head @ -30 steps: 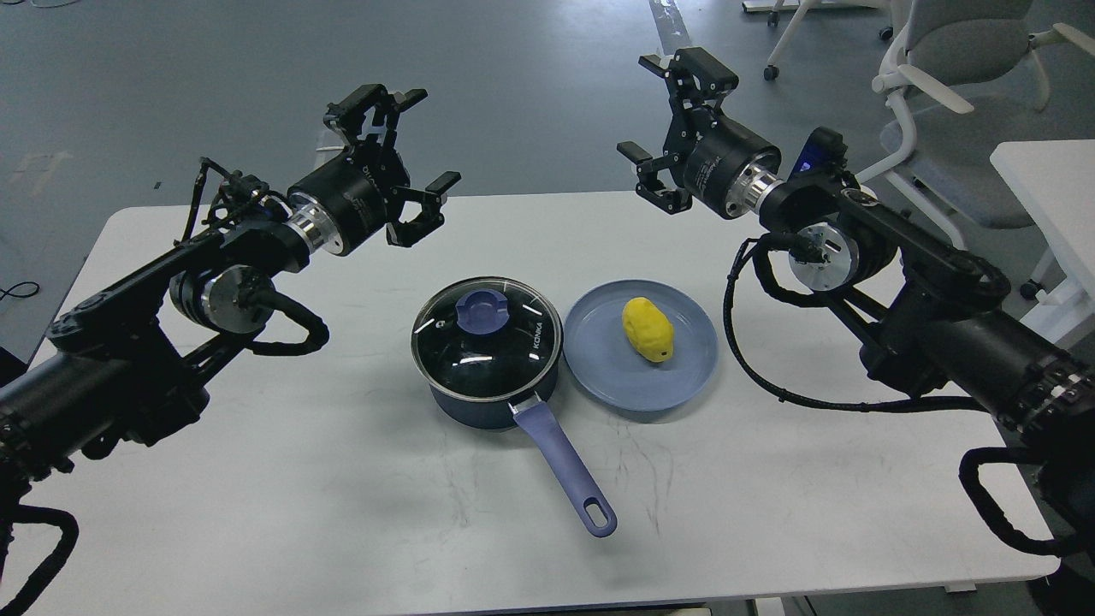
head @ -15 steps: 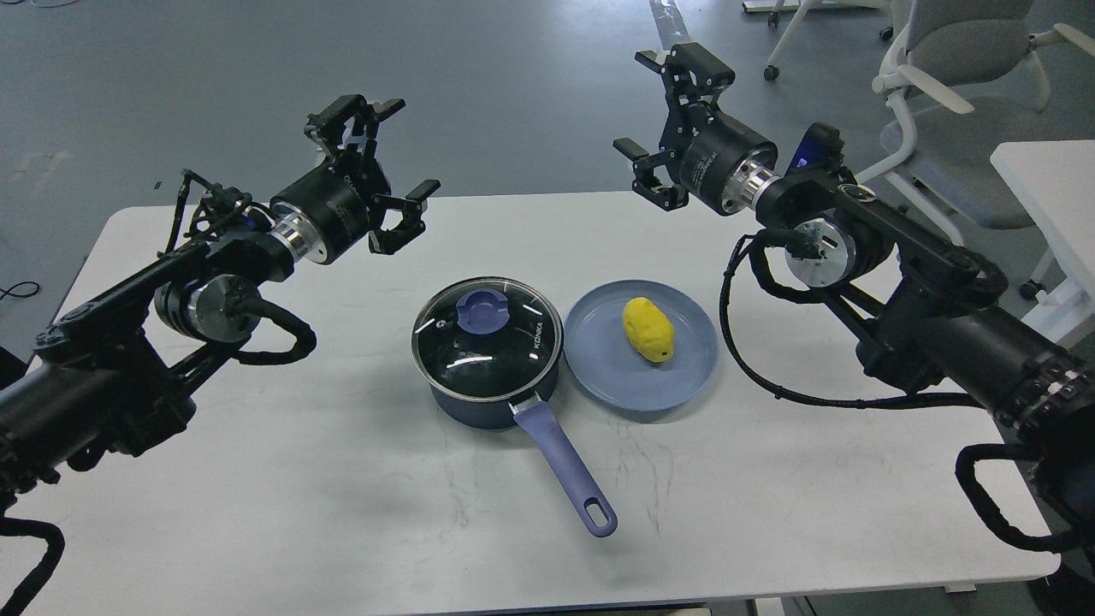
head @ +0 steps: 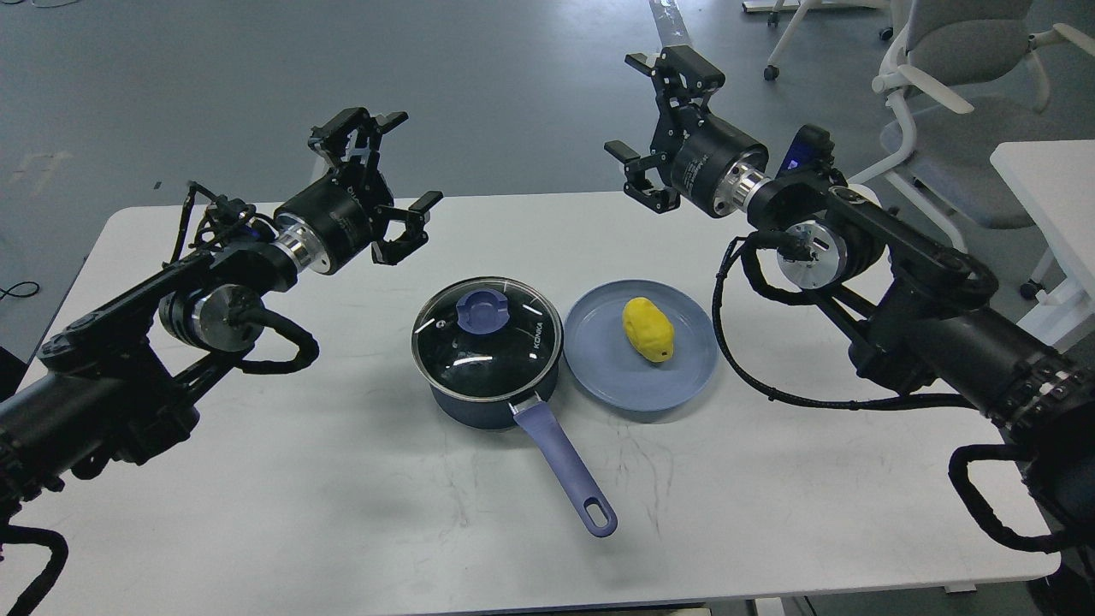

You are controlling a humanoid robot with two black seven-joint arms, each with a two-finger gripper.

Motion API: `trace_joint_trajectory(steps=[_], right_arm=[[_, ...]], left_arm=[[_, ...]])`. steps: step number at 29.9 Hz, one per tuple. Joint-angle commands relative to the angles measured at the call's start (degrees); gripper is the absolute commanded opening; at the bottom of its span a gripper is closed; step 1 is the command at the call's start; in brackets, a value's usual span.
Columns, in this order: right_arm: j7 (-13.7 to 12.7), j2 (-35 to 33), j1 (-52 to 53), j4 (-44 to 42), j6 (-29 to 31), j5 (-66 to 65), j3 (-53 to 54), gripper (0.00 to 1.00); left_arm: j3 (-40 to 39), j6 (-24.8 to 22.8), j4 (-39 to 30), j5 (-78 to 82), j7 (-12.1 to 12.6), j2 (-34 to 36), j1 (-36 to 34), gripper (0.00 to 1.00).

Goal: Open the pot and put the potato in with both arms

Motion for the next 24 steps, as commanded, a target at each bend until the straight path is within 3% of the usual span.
trace_joint_trajectory(steps=[1, 24], right_arm=[[0.0, 0.0, -0.5, 0.09, 0.0, -0.01, 0.0, 1.0], [0.0, 0.0, -0.32, 0.35, -0.35, -0.01, 0.17, 1.0]], left_arm=[[-0.06, -0.02, 0.09, 0.16, 0.02, -0.59, 0.6, 0.98], [-1.64, -0.02, 0.09, -0.1, -0.5, -0.5, 0.69, 0.98]])
